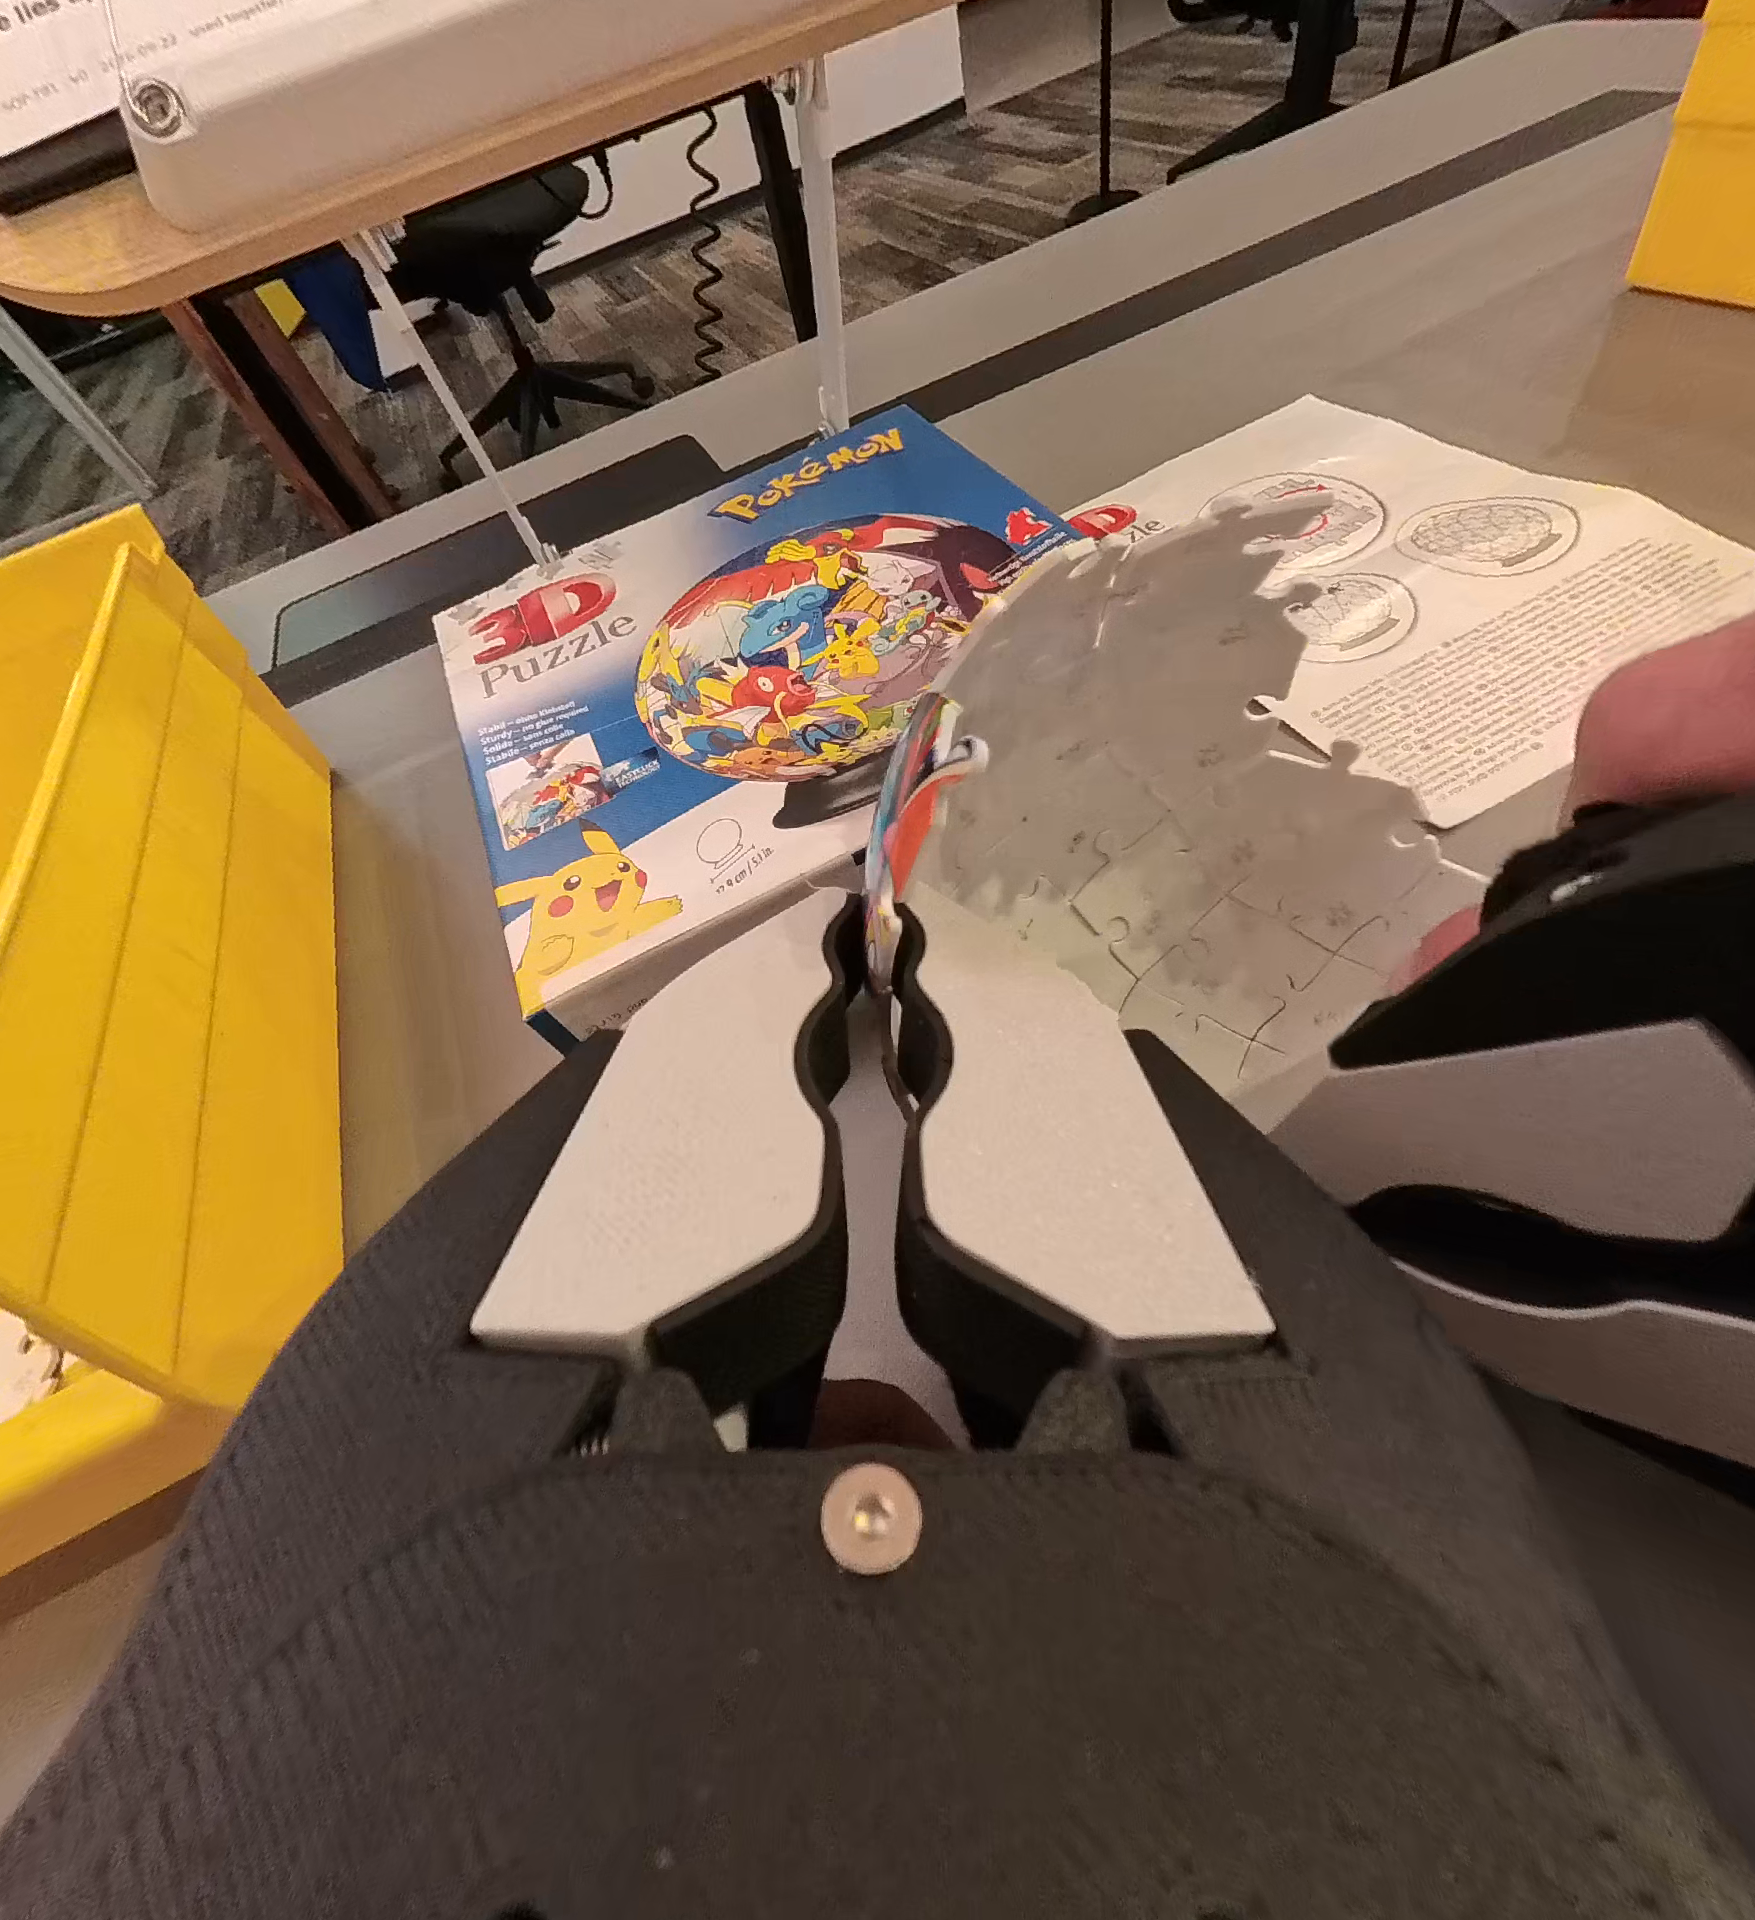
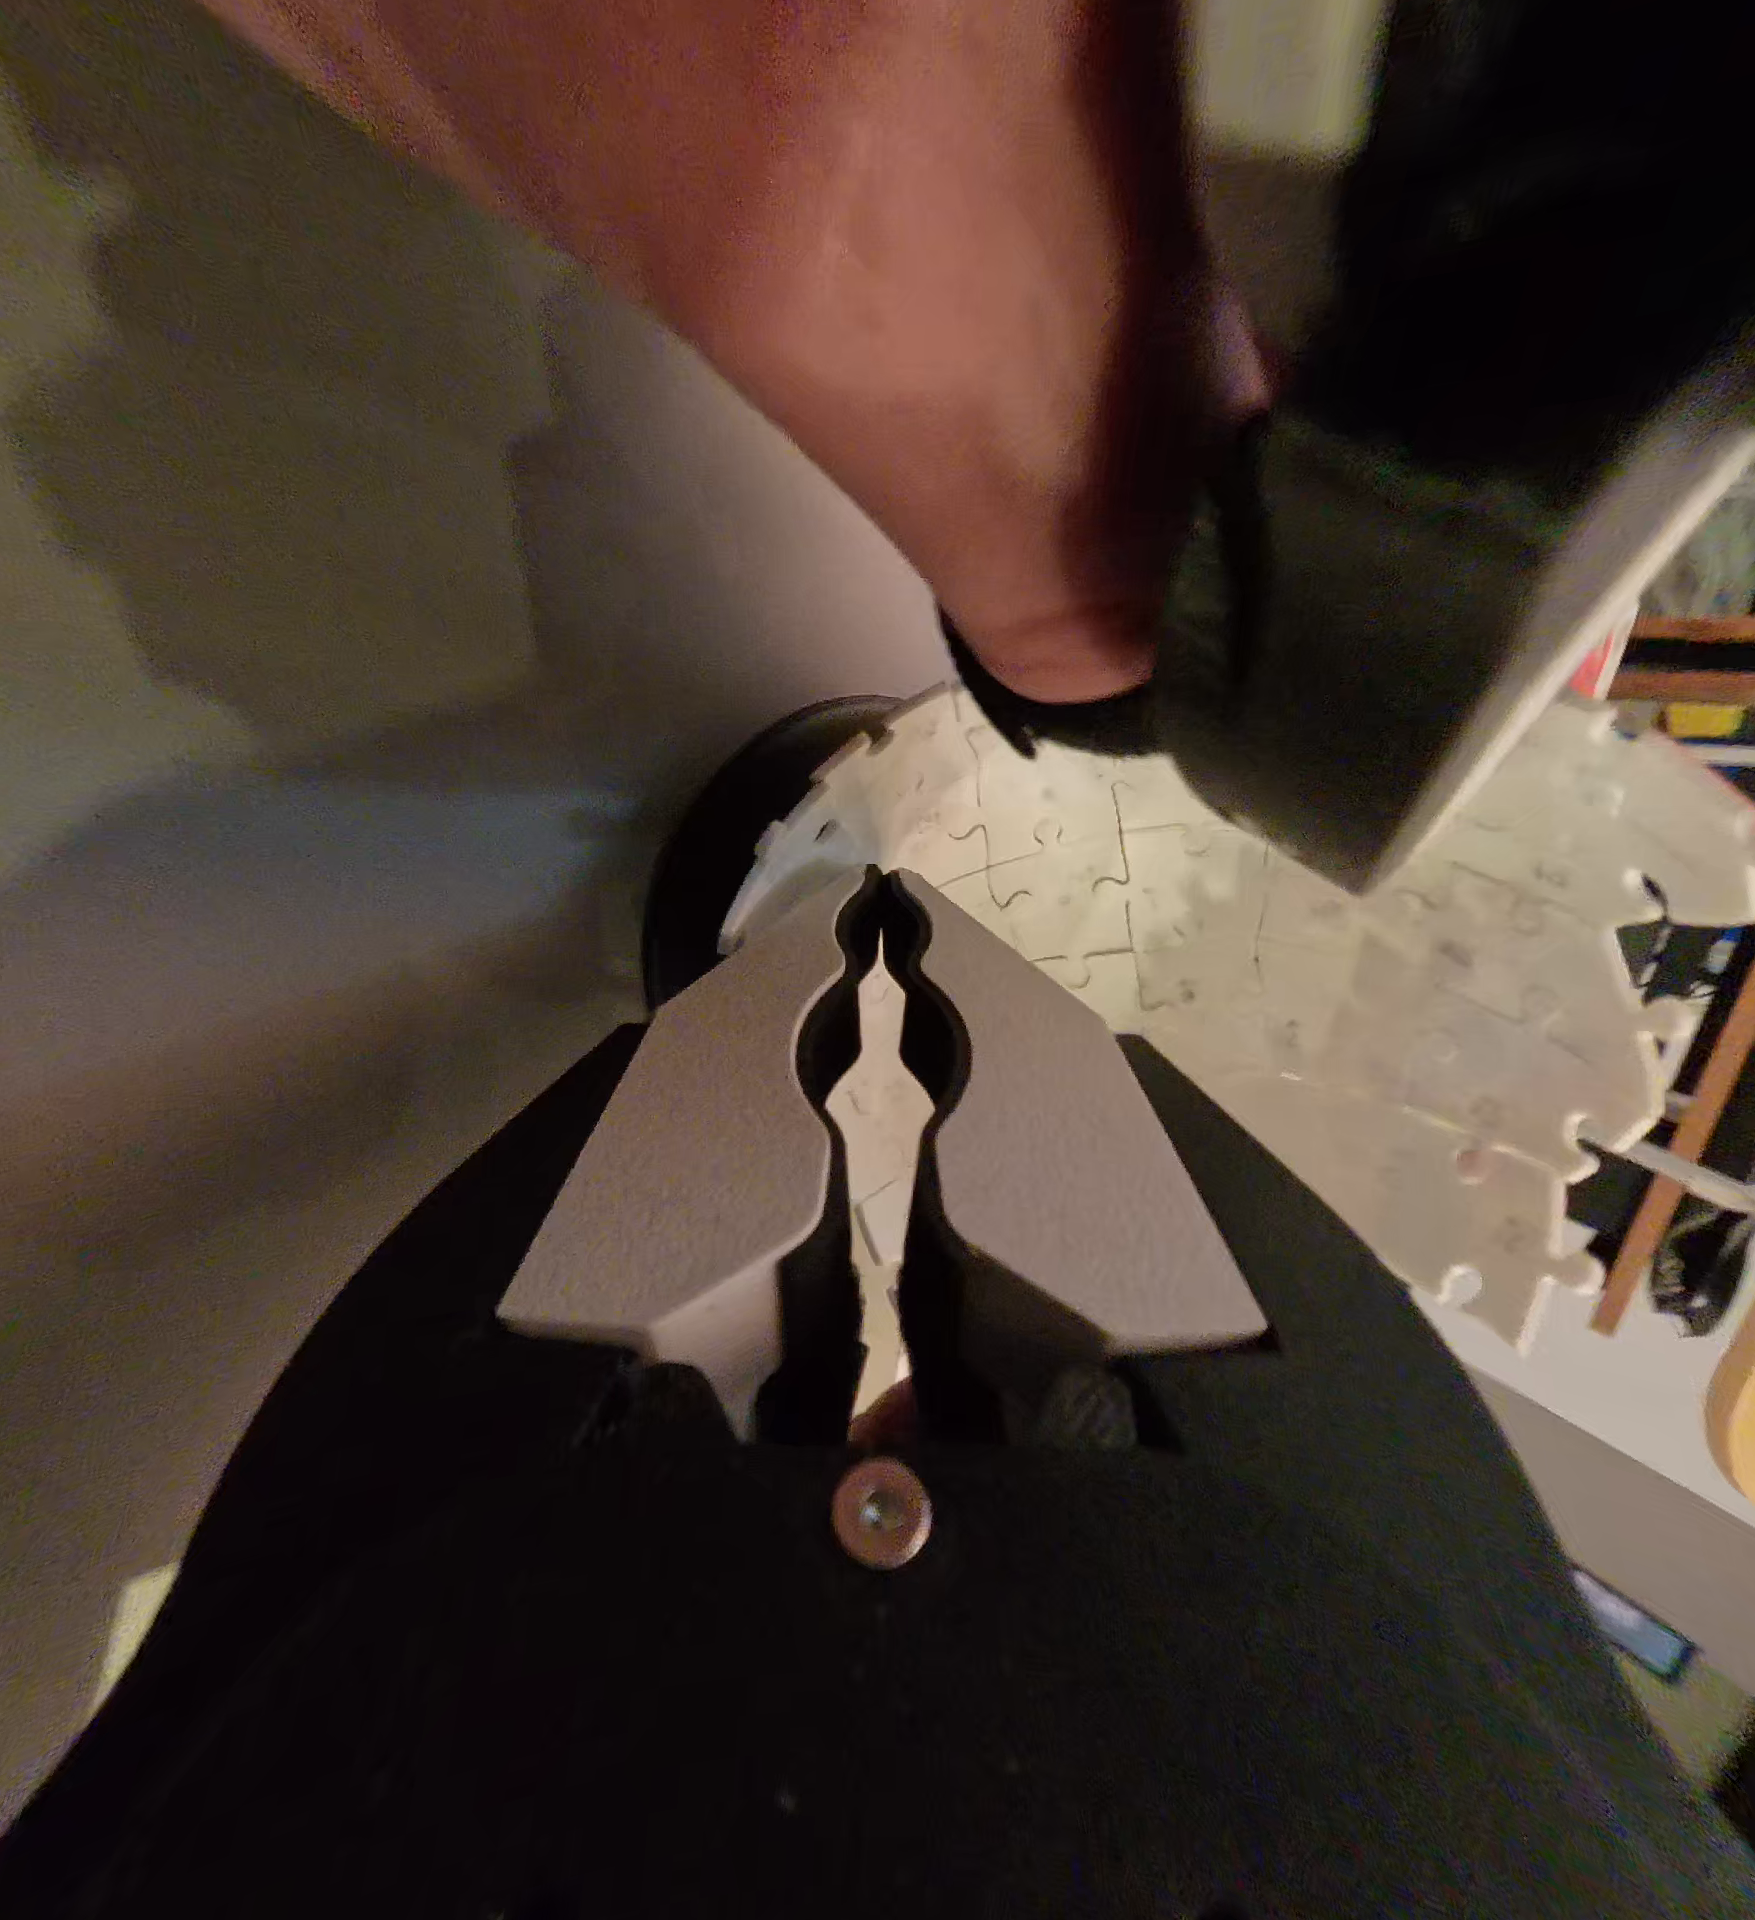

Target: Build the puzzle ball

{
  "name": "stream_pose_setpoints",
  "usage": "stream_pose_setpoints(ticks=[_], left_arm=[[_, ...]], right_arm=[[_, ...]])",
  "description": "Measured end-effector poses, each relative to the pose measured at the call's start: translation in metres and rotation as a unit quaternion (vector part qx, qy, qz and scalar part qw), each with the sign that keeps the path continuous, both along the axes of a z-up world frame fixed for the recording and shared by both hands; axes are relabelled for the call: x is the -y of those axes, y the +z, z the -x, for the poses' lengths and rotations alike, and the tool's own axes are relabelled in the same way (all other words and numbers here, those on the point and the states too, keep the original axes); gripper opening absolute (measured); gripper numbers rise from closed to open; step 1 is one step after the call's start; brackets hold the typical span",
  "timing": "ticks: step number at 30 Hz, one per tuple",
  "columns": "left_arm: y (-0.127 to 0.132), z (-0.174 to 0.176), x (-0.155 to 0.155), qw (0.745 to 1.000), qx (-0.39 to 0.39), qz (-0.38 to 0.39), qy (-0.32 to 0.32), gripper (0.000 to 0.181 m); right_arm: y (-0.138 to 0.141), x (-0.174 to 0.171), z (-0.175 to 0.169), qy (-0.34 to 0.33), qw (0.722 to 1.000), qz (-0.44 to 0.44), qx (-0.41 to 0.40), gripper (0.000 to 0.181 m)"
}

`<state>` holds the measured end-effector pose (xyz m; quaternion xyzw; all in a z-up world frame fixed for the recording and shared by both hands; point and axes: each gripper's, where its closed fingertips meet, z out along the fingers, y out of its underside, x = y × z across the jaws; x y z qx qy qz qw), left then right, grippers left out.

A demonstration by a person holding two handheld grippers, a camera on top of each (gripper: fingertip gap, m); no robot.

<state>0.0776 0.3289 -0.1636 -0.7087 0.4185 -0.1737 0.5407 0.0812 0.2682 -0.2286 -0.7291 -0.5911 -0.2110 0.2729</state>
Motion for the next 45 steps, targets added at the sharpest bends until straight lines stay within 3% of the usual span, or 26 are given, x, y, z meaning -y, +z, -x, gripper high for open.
stream_pose_setpoints(ticks=[6, 23, 33, 36, 39, 45], left_arm=[[0.0, 0.001, 0.001, 1.0, 0.0, 0.001, -0.001, 0.004], [-0.002, 0.0, 0.002, 1.0, -0.004, 0.008, -0.006, 0.004], [-0.004, 0.001, 0.004, 1.0, -0.006, 0.027, -0.014, 0.004], [-0.004, -0.001, 0.004, 0.999, -0.007, 0.028, -0.014, 0.003], [-0.004, -0.001, 0.004, 0.999, -0.008, 0.028, -0.015, 0.003], [-0.004, -0.001, 0.004, 0.999, -0.008, 0.027, -0.014, 0.003]], right_arm=[[-0.002, 0.003, -0.001, -0.038, 0.997, 0.035, -0.062, 0.0], [0.001, 0.006, -0.001, -0.027, 0.998, 0.026, -0.054, 0.0], [0.015, 0.013, 0.001, -0.054, 0.992, 0.02, -0.109, 0.0], [0.022, 0.024, 0.012, -0.038, 0.987, 0.04, -0.148, 0.0], [0.024, 0.029, 0.009, -0.035, 0.987, 0.033, -0.153, 0.013], [0.027, 0.032, 0.016, -0.008, 0.989, -0.004, -0.151, 0.015]])
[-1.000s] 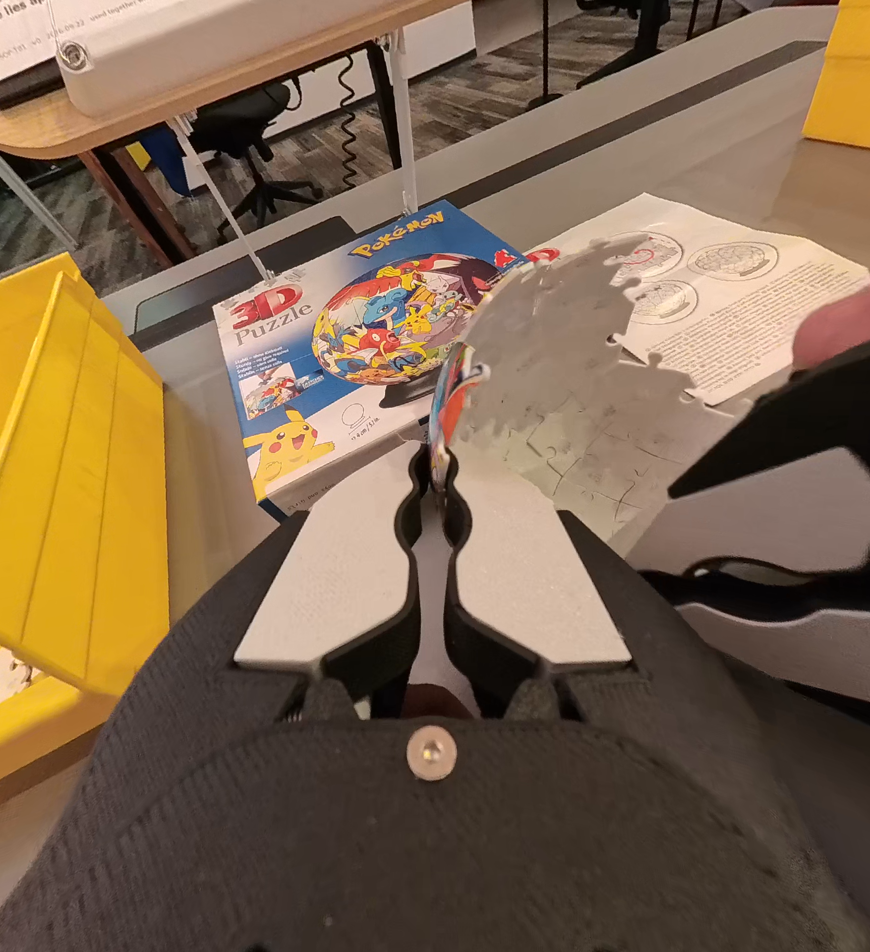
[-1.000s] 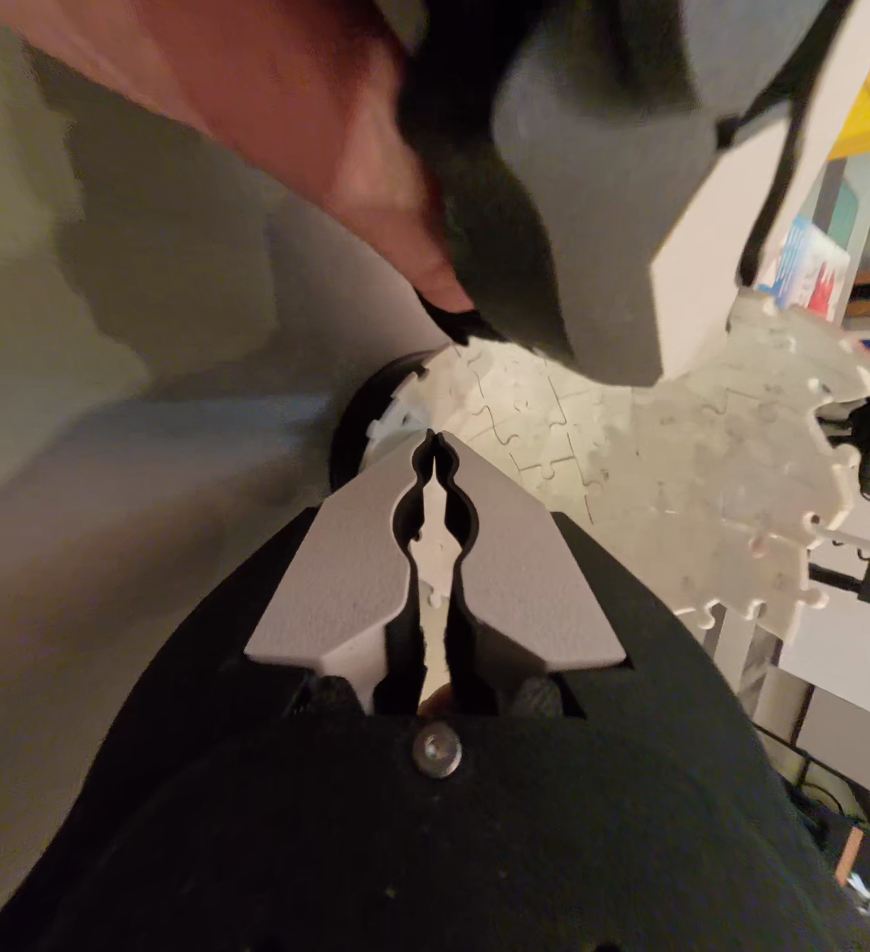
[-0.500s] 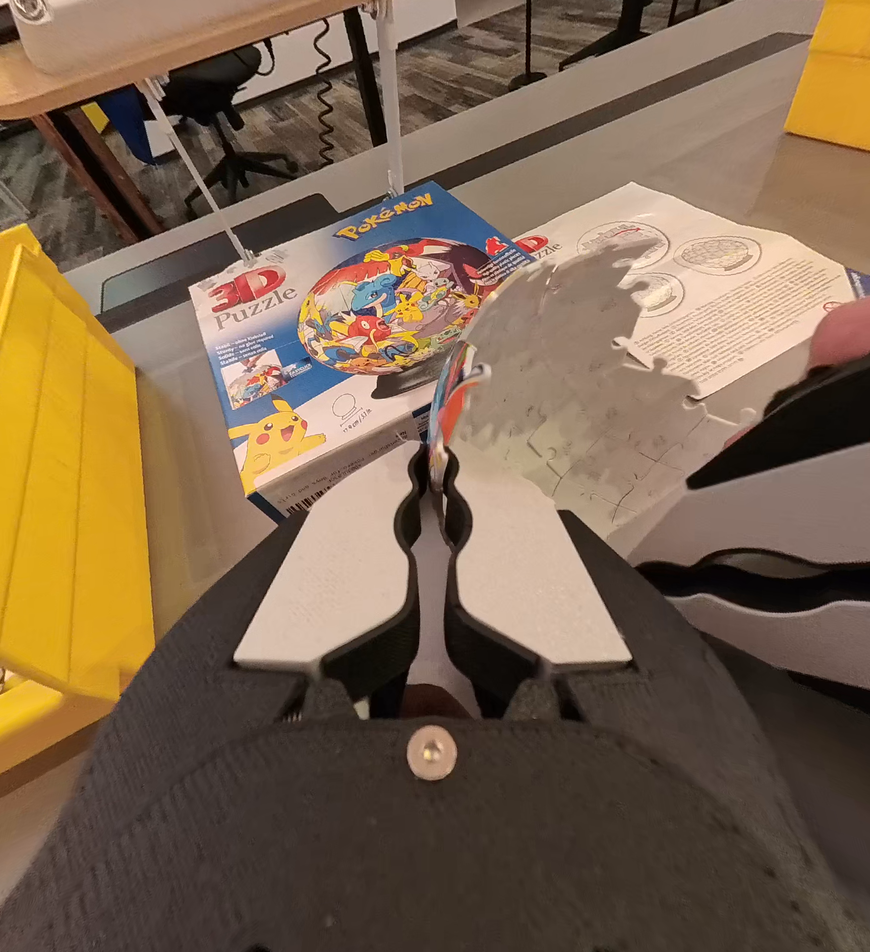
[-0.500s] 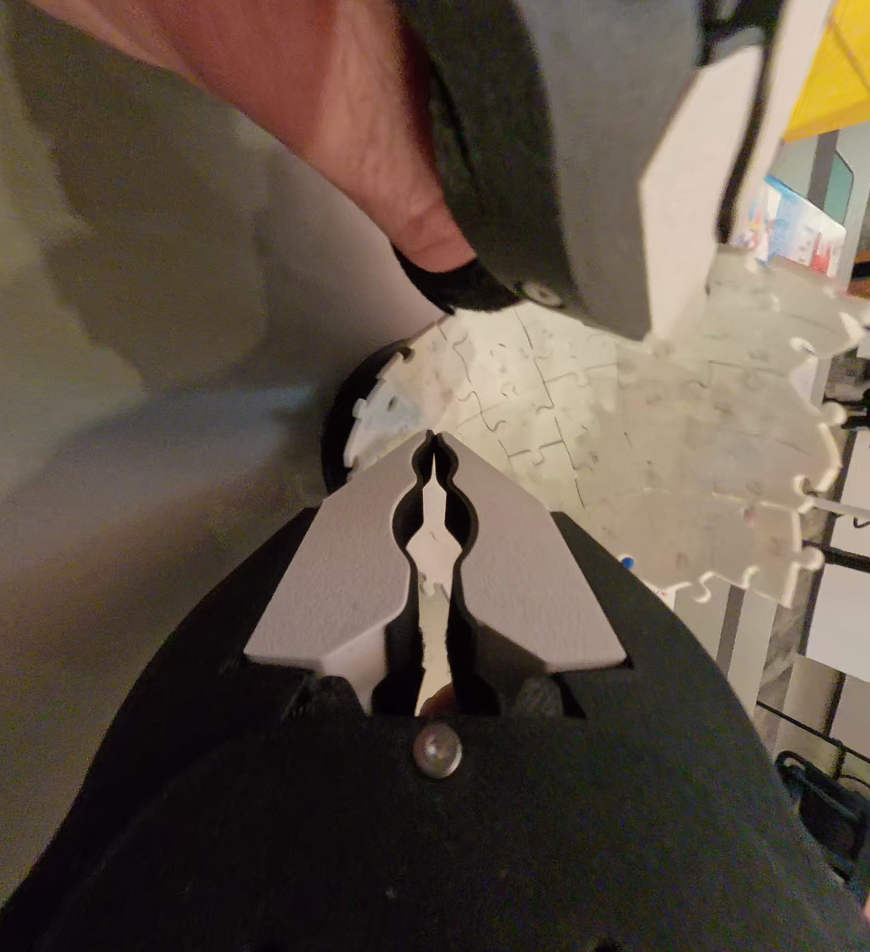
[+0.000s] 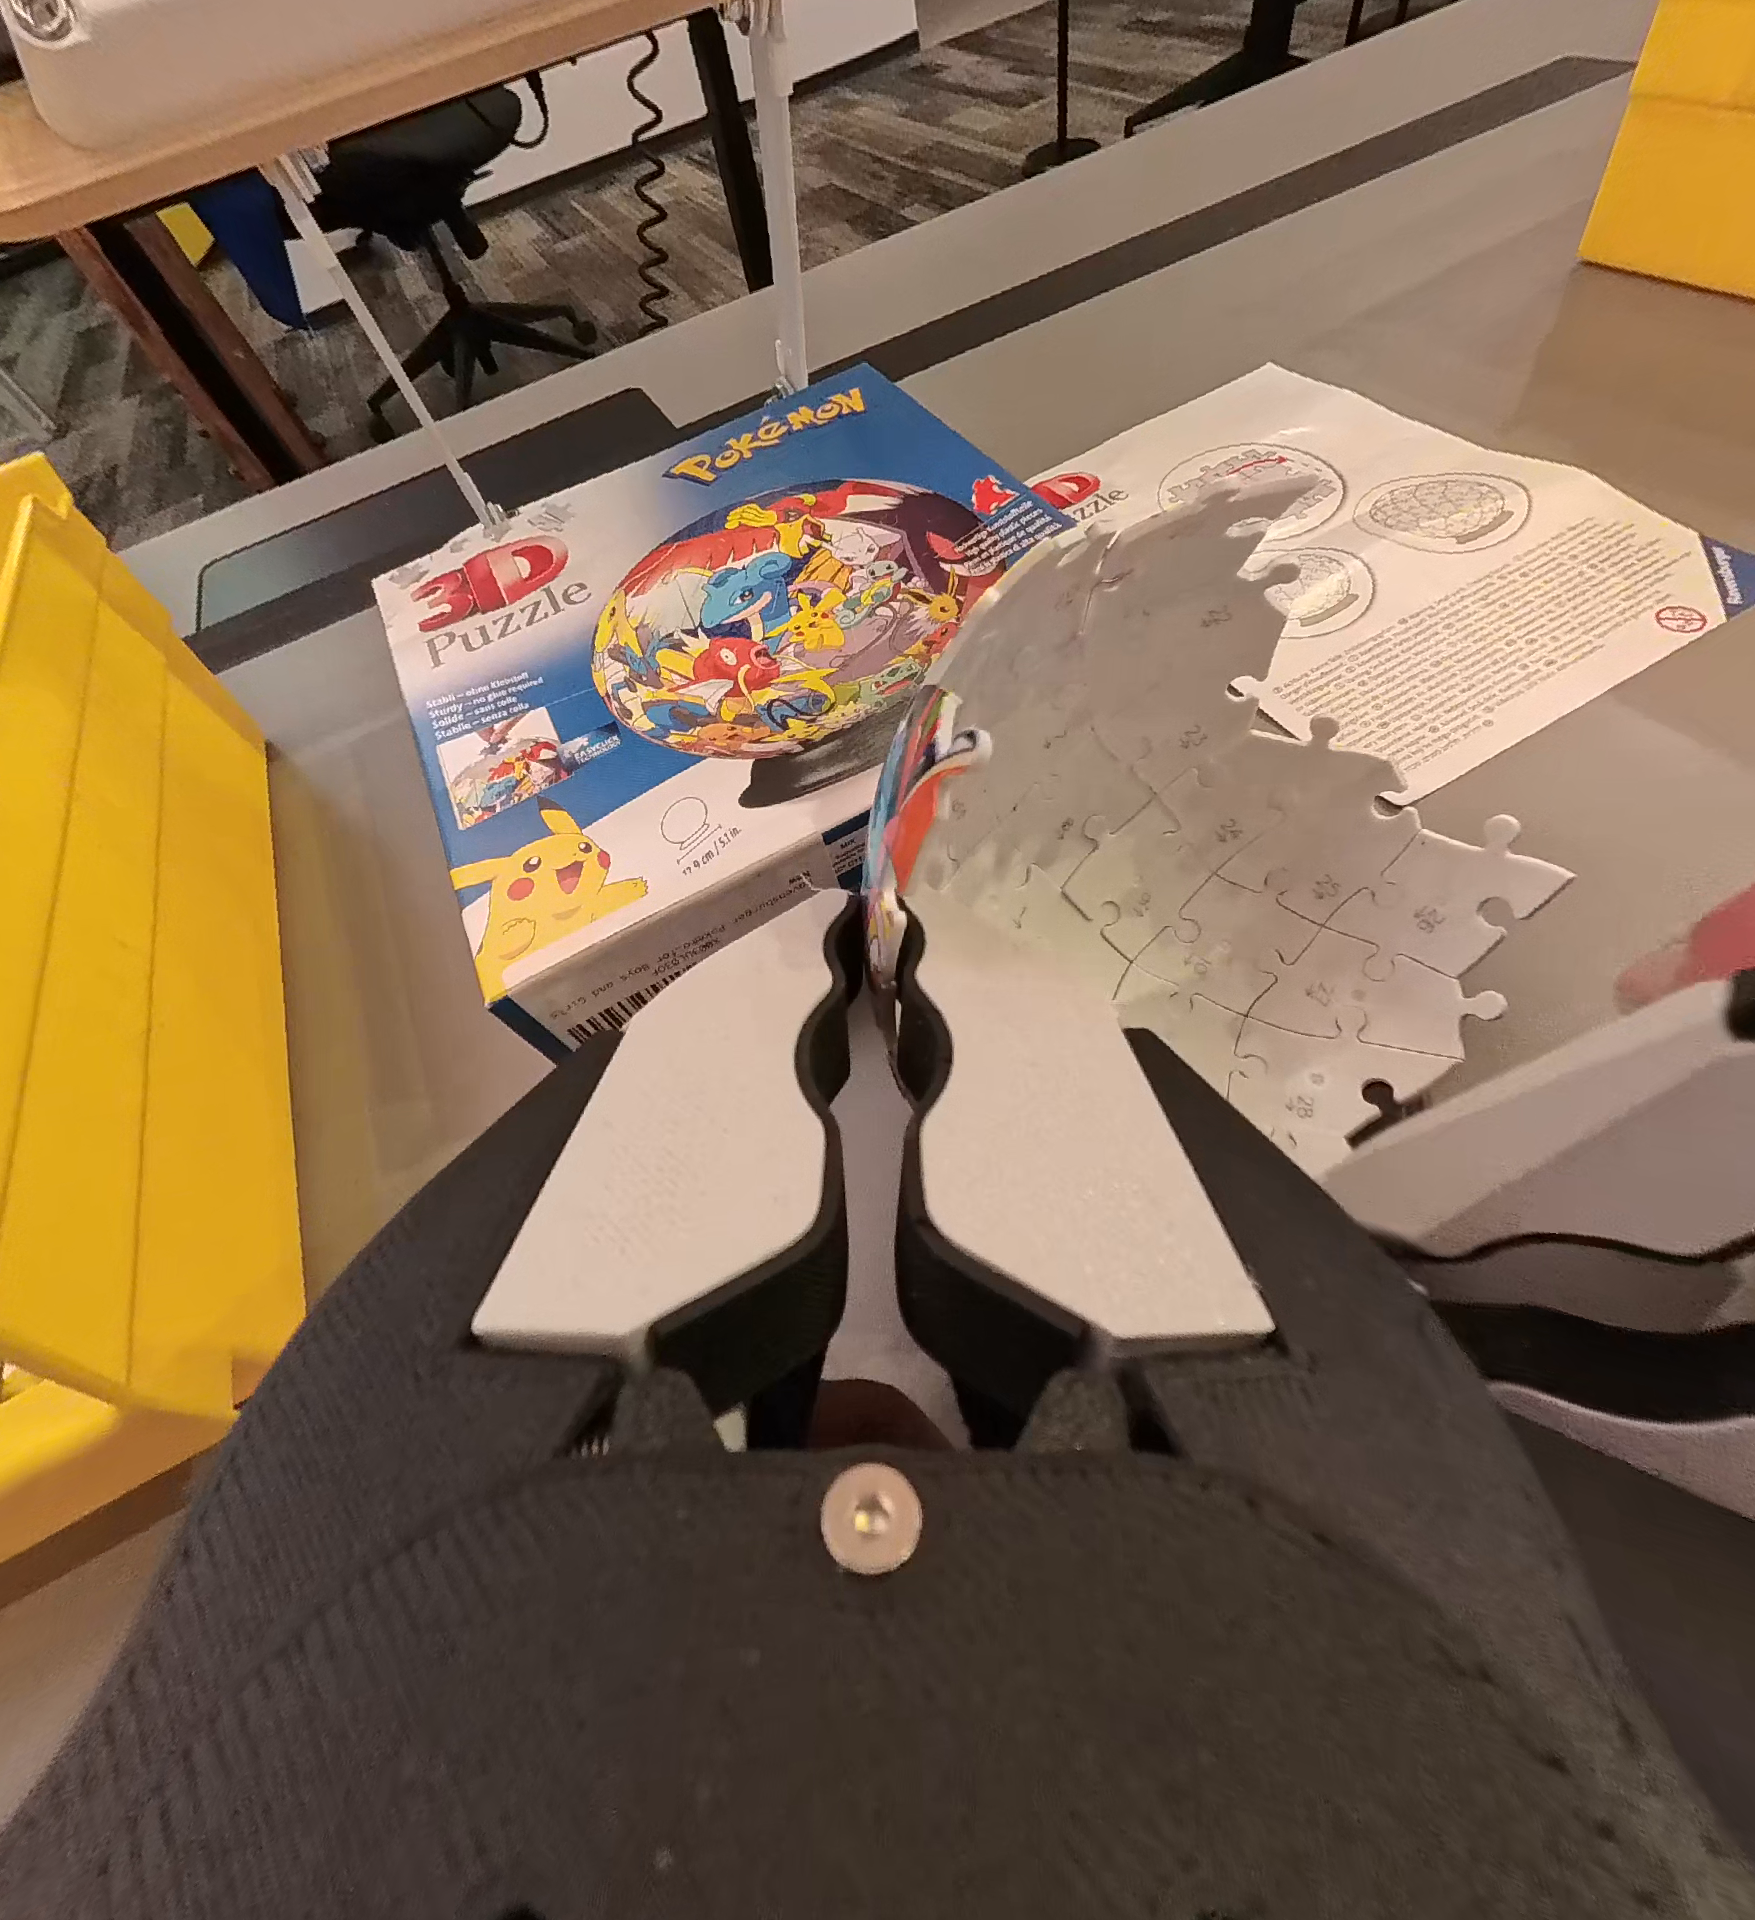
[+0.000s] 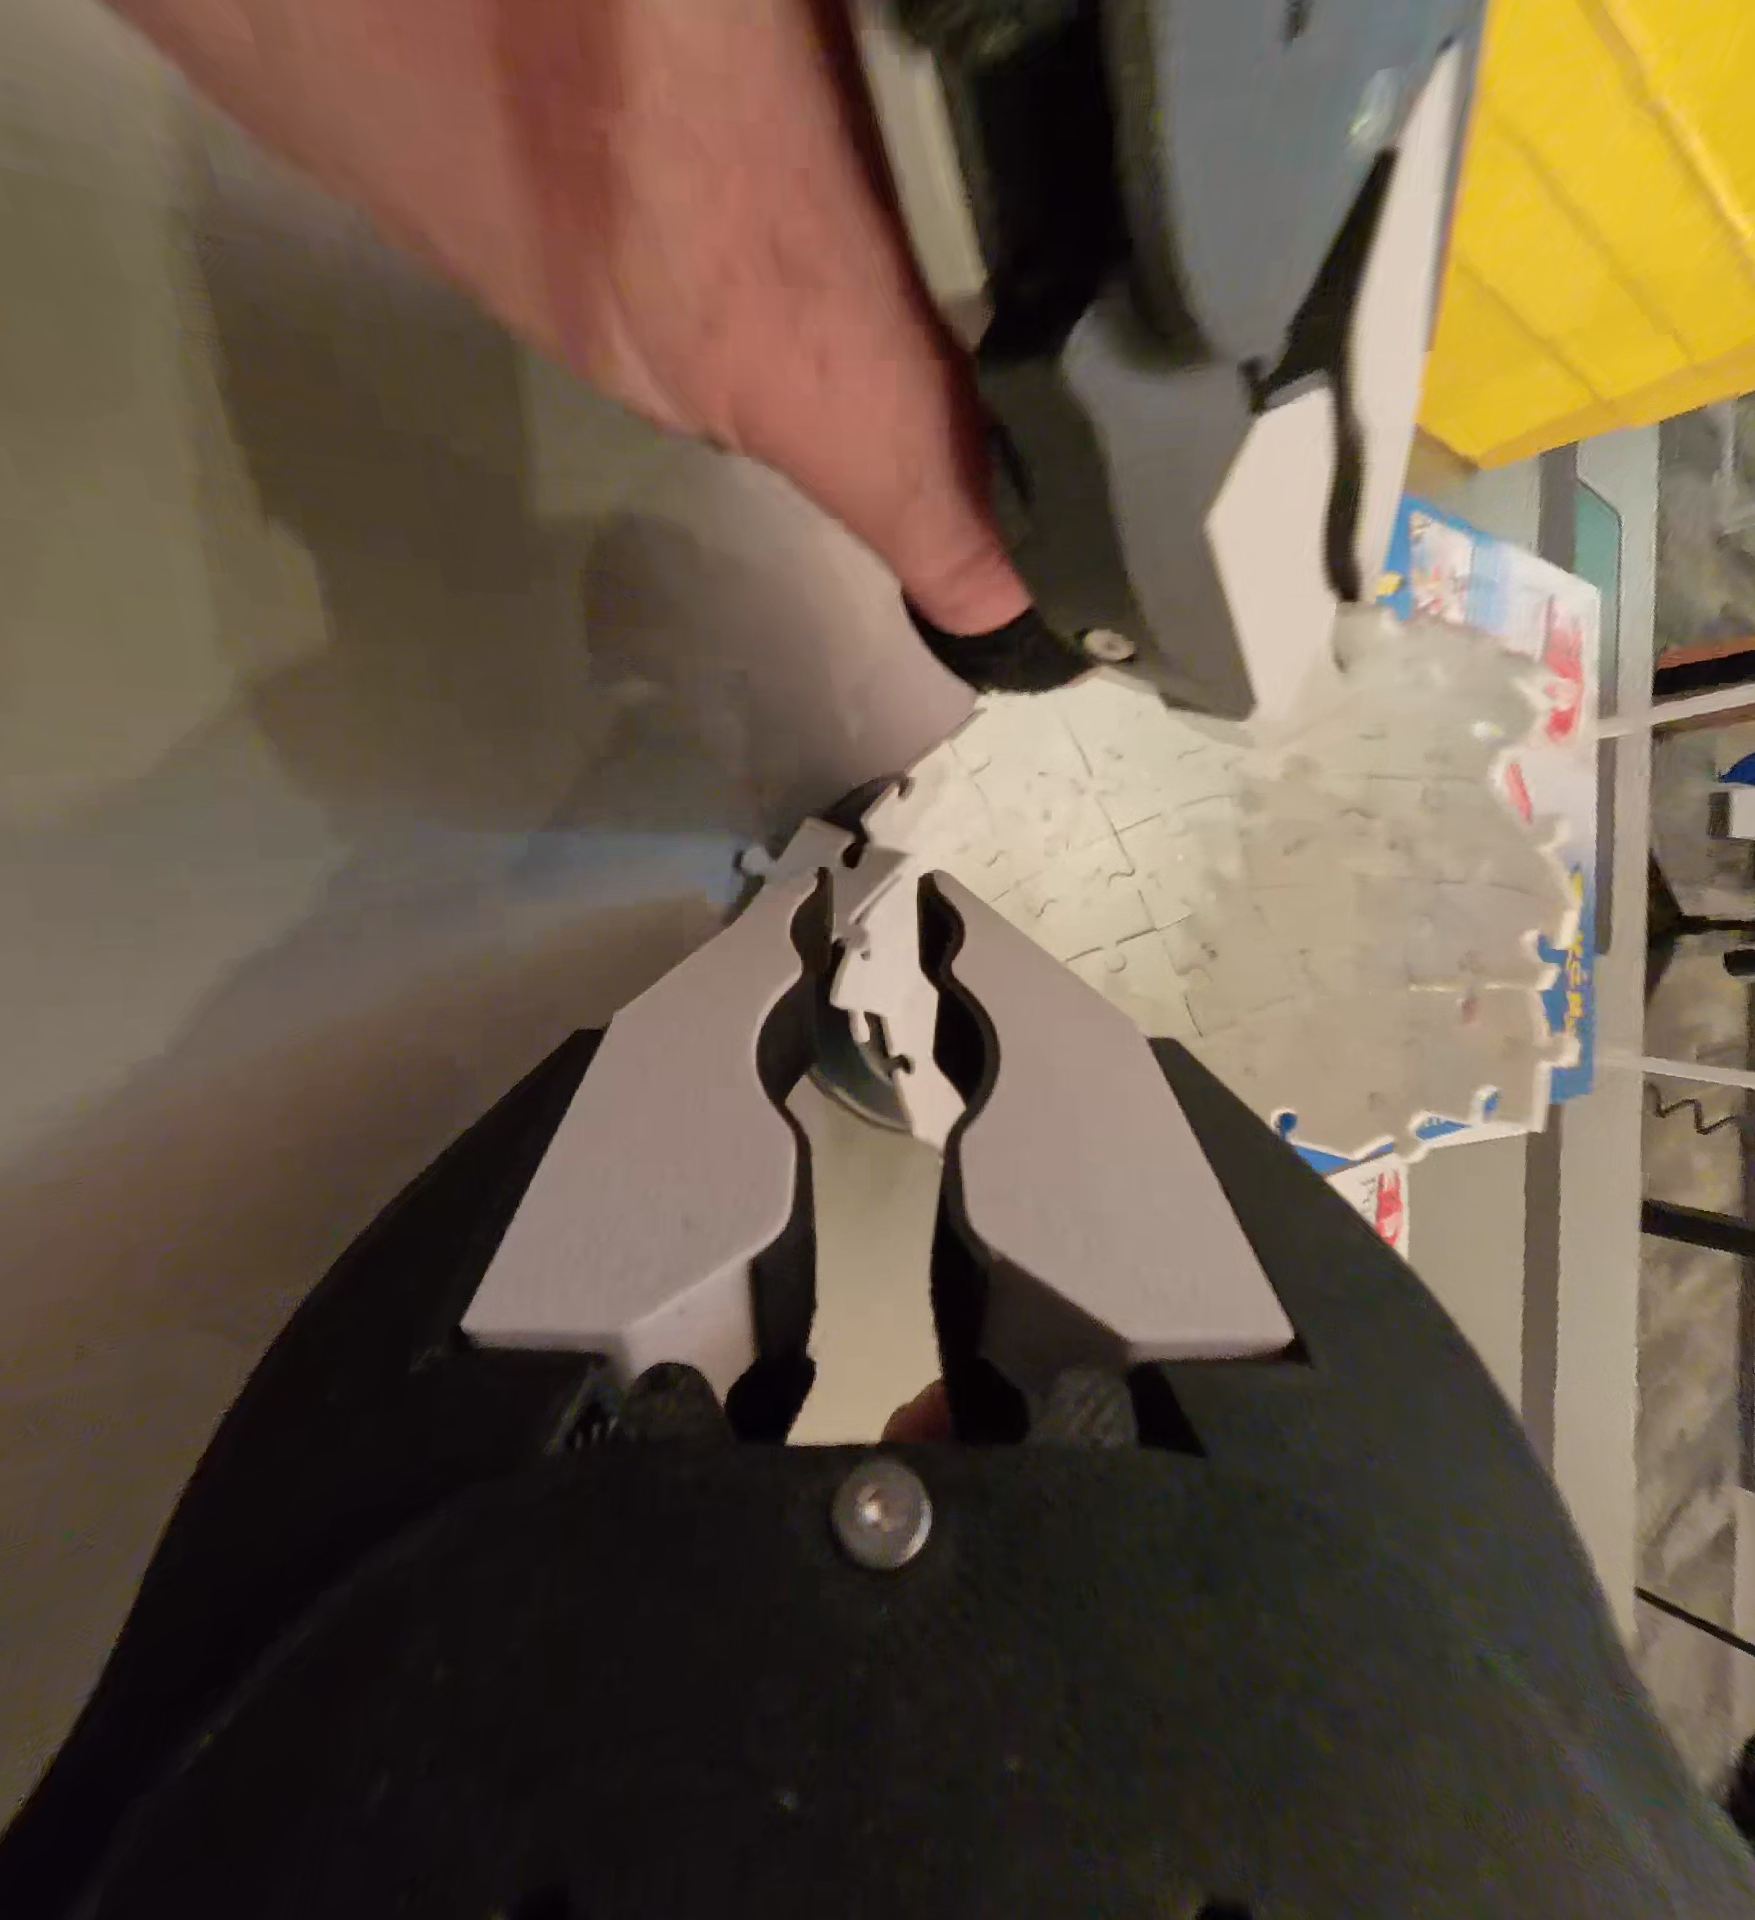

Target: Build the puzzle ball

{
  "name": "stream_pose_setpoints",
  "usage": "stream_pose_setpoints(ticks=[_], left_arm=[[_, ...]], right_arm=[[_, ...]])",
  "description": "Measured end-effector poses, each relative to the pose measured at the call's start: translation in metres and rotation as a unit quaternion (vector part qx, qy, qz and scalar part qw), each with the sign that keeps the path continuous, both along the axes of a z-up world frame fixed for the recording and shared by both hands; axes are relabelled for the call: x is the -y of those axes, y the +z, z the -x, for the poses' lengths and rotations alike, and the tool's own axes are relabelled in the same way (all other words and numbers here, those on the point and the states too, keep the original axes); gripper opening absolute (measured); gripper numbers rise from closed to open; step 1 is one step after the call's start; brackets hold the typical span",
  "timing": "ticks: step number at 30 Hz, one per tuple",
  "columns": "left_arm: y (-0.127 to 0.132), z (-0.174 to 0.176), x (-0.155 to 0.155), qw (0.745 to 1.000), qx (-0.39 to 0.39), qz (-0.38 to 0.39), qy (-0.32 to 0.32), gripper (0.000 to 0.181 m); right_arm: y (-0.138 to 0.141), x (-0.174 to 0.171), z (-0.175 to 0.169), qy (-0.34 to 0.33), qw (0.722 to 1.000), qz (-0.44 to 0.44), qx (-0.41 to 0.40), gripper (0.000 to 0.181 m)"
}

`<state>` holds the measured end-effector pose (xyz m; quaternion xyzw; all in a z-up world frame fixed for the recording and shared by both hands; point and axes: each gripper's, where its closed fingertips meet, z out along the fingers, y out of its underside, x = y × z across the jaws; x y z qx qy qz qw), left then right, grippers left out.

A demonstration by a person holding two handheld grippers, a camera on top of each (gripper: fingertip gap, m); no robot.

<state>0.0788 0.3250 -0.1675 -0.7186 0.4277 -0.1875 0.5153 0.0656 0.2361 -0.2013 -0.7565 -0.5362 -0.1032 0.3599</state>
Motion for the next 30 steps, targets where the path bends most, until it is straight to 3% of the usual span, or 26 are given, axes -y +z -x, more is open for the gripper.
stream_pose_setpoints(ticks=[7, 12, 21, 26, 30], left_arm=[[0.0, 0.001, -0.001, 1.0, -0.001, -0.001, 0.0, 0.003], [0.0, 0.002, -0.003, 1.0, 0.003, -0.001, 0.005, 0.003], [-0.001, 0.007, -0.006, 0.999, 0.023, 0.008, 0.027, 0.003], [-0.001, 0.01, -0.005, 0.999, 0.034, 0.005, 0.041, 0.003], [0.001, 0.012, -0.006, 0.998, 0.039, -0.001, 0.048, 0.003]], right_arm=[[0.0, 0.007, -0.003, -0.014, 1.0, 0.018, -0.01, 0.009], [-0.01, 0.022, 0.005, -0.022, 0.998, 0.047, -0.02, 0.019], [-0.013, 0.018, -0.016, -0.081, 0.996, 0.037, -0.025, 0.017], [-0.017, 0.024, -0.005, -0.062, 0.994, 0.073, -0.06, 0.025], [-0.008, 0.017, -0.002, -0.059, 0.995, 0.04, -0.064, 0.023]])
